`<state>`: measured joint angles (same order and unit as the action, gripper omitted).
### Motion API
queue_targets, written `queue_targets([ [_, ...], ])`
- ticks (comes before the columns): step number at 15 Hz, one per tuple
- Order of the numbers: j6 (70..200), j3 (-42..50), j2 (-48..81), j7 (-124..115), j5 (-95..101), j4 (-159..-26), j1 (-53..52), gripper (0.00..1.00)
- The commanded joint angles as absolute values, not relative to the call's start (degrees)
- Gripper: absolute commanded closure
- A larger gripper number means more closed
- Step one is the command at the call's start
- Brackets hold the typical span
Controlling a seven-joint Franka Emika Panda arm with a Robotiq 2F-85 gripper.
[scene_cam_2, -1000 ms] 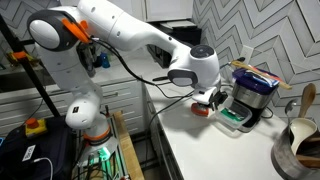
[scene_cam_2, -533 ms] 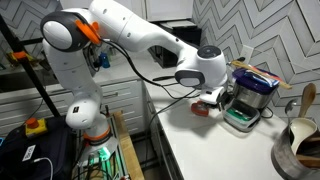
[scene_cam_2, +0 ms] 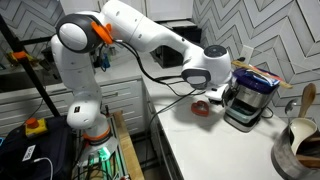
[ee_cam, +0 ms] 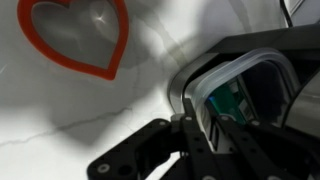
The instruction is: Lift the lunch box with the green paper and put it on the espresso machine
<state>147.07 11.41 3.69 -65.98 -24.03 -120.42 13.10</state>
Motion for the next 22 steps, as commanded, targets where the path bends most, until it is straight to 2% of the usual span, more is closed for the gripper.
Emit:
queue_targets([
  [1, 148.1, 11.4, 5.6, -64.9, -26.2, -118.7, 12.6, 0.97],
  [5, 148.1, 11.8, 6.1, -65.5, -25.9, -118.6, 12.8, 0.86],
  [6, 148.0, 11.9, 6.2, -65.7, -25.6, -118.7, 12.9, 0.61],
  [7, 148.1, 11.9, 6.2, -65.8, -25.5, -118.7, 12.9, 0.61],
  [8, 148.3, 12.0, 6.1, -65.9, -25.5, -118.8, 12.9, 0.56],
  [15, 150.2, 11.9, 2.7, -64.5, -25.4, -121.6, 12.5, 0.04],
  [17, 150.9, 11.9, 0.9, -64.7, -24.7, -123.1, 12.4, 0.00],
  [22, 151.0, 11.9, -5.4, -65.2, -20.7, -128.4, 12.3, 0.00],
])
